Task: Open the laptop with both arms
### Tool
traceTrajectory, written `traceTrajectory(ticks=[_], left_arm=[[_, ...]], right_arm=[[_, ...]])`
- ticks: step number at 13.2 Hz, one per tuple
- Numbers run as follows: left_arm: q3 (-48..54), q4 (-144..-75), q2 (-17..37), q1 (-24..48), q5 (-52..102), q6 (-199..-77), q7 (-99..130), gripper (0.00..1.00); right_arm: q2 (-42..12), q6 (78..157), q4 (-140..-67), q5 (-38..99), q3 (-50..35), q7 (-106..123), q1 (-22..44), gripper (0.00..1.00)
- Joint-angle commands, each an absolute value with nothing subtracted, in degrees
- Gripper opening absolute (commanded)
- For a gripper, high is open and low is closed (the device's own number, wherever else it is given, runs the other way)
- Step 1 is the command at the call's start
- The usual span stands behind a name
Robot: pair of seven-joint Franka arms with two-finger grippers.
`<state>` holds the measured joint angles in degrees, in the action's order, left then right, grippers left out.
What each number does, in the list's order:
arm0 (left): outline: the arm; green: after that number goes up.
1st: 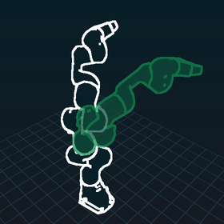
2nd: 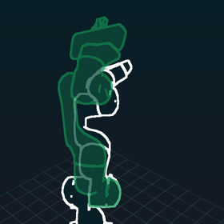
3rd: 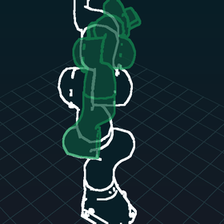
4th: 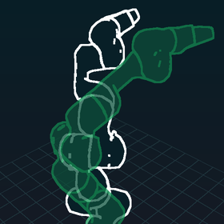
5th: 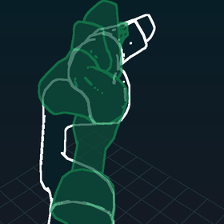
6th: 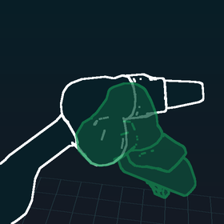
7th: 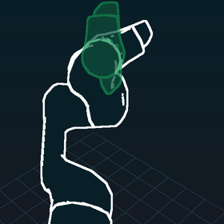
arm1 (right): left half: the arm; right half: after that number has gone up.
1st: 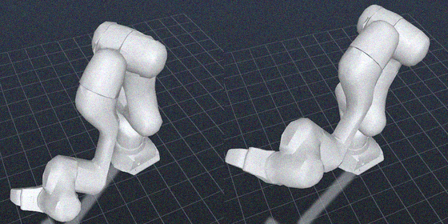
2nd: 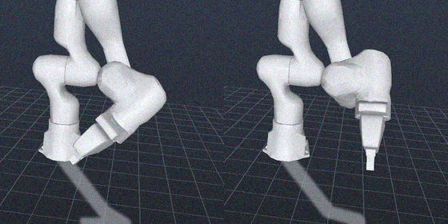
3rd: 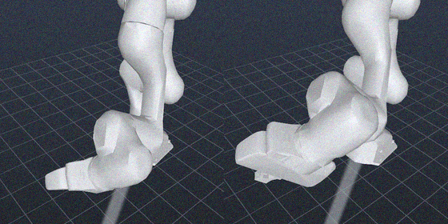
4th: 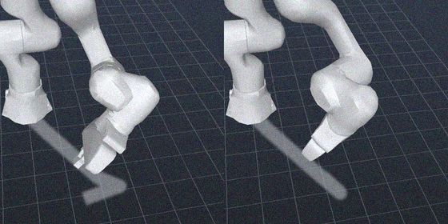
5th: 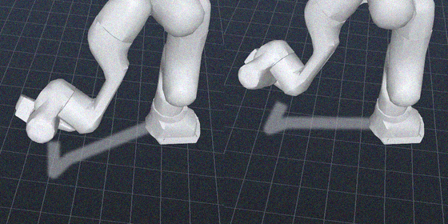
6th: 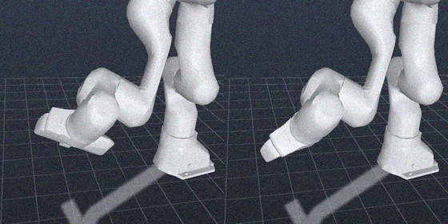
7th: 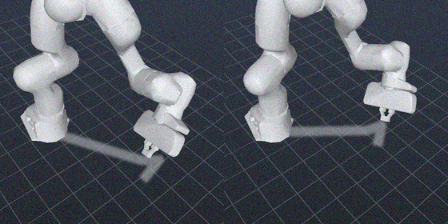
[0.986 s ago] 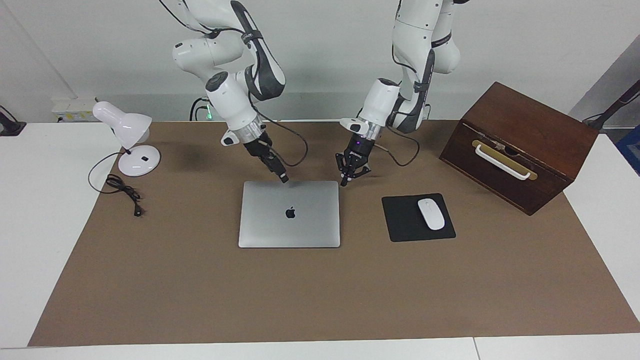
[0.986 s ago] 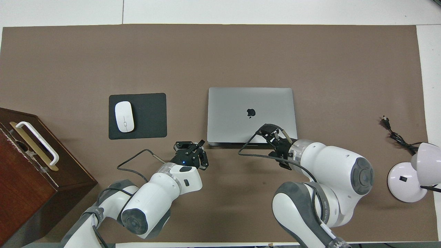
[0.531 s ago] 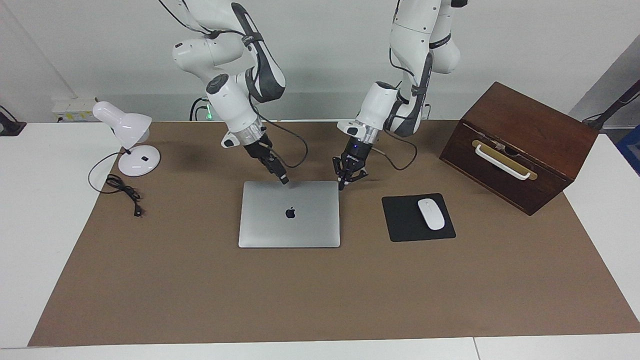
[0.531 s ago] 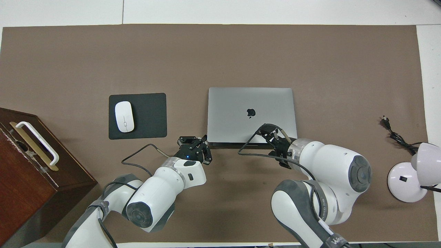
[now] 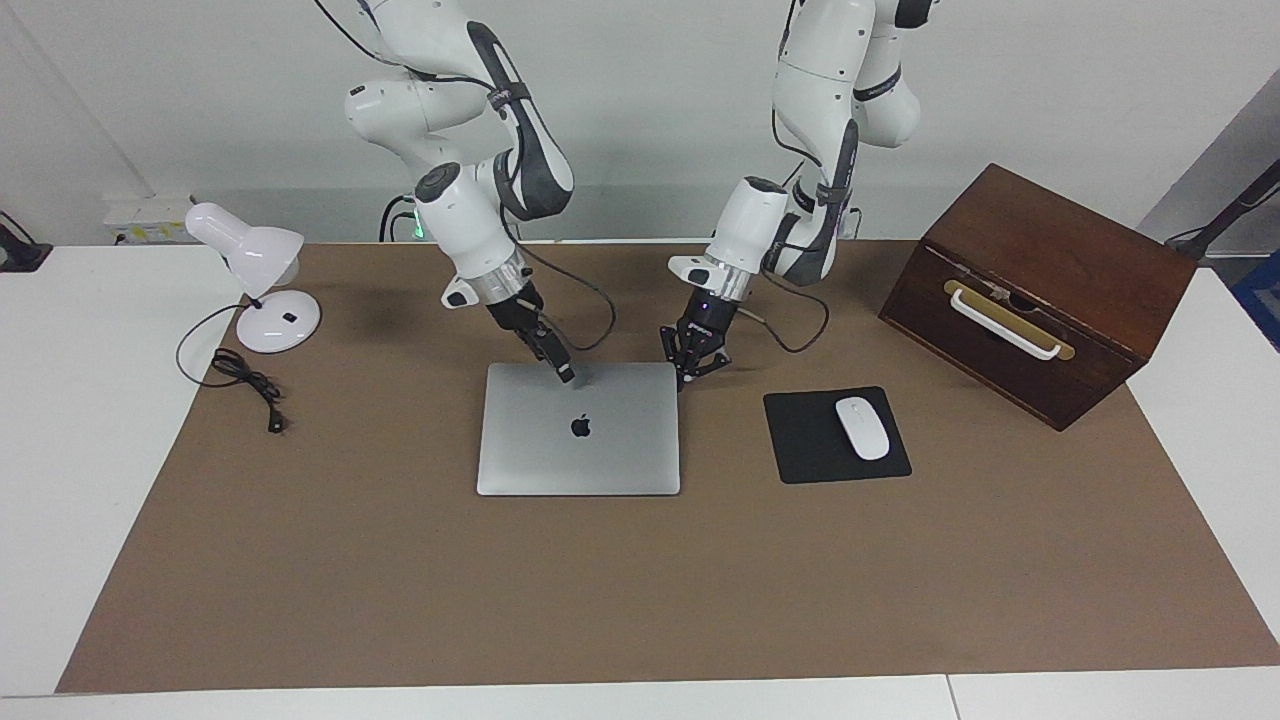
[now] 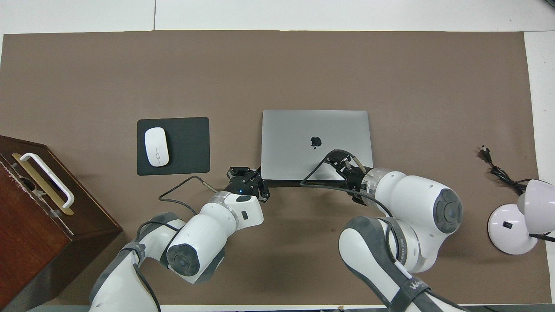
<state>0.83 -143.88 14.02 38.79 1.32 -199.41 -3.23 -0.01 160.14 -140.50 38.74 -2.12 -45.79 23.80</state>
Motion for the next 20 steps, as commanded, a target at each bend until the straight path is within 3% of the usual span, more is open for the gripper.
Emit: traceTrajectory(ticks=[1, 20], left_arm=[[-0.2, -142.0, 16.0, 39.9, 0.7, -200.7, -4.4, 0.00], [-0.1, -142.9, 16.7, 40.0, 0.5, -200.7, -5.0, 0.00]], right_arm=[[-1.1, 160.8, -138.6, 40.4, -2.0, -42.8, 23.3, 1.00], [-4.7, 160.8, -131.0, 40.4, -1.4, -42.1, 23.3, 1.00]])
